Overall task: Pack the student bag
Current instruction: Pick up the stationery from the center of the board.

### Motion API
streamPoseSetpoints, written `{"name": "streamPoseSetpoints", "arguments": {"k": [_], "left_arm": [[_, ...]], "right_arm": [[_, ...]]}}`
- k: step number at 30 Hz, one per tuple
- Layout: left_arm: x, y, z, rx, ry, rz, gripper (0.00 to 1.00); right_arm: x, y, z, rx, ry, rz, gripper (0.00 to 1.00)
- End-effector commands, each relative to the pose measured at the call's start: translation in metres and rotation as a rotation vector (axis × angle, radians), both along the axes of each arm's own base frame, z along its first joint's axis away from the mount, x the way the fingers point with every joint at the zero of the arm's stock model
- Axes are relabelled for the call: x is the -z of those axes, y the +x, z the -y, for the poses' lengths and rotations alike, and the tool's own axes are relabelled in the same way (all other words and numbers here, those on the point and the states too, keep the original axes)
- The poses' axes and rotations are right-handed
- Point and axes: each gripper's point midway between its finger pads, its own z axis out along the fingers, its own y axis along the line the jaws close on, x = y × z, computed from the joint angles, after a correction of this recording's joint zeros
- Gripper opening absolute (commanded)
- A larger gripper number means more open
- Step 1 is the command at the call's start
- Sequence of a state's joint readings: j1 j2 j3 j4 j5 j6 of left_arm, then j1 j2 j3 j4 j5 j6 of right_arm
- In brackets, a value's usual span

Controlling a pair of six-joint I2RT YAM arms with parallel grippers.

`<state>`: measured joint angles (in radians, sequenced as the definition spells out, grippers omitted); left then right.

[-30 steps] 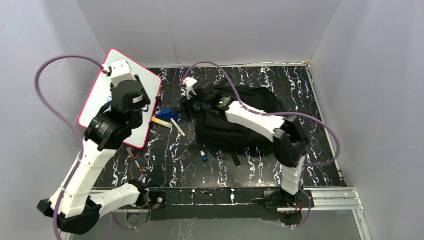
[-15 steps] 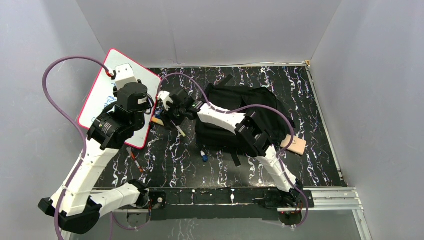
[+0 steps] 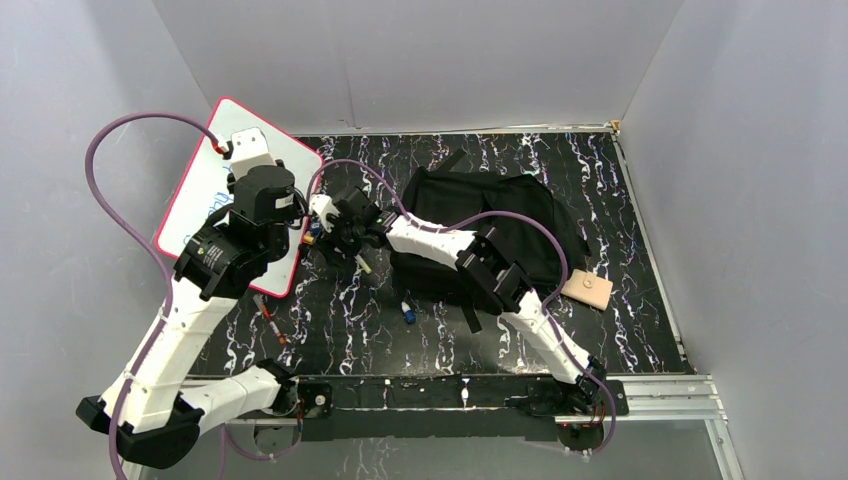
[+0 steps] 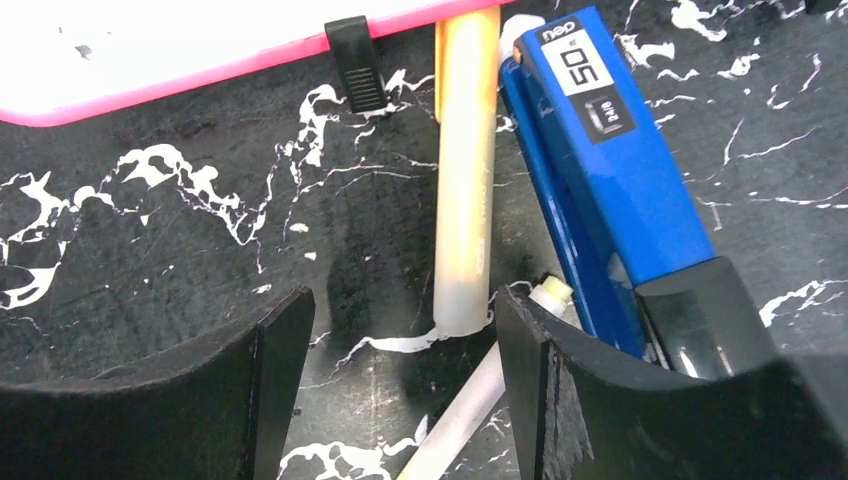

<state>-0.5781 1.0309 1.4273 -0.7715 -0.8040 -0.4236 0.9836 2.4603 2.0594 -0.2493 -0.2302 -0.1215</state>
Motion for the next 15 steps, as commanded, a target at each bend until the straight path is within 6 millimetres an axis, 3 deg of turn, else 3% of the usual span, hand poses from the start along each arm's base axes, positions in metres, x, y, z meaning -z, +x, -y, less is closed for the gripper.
{"name": "streamPoseSetpoints", "arguments": {"k": [1,9,15], "left_arm": [[-0.002,-0.004,-0.005,-0.016,-0.003,0.013,0.36],[0.001,-0.003,-0.004,-0.013,0.007,0.003,0.36],[0.003,-0.003,-0.004,-0.008,0.010,-0.002,0.36]], "right_arm": [[-0.025,0.020,-0.022,-0.019,0.086,0.114,0.75],[-0.009,0.016,-0.030,-0.047,0.087,0.092,0.73],[0.004,0.025,-0.032,-0.012,0.073,0.109,0.63]]}}
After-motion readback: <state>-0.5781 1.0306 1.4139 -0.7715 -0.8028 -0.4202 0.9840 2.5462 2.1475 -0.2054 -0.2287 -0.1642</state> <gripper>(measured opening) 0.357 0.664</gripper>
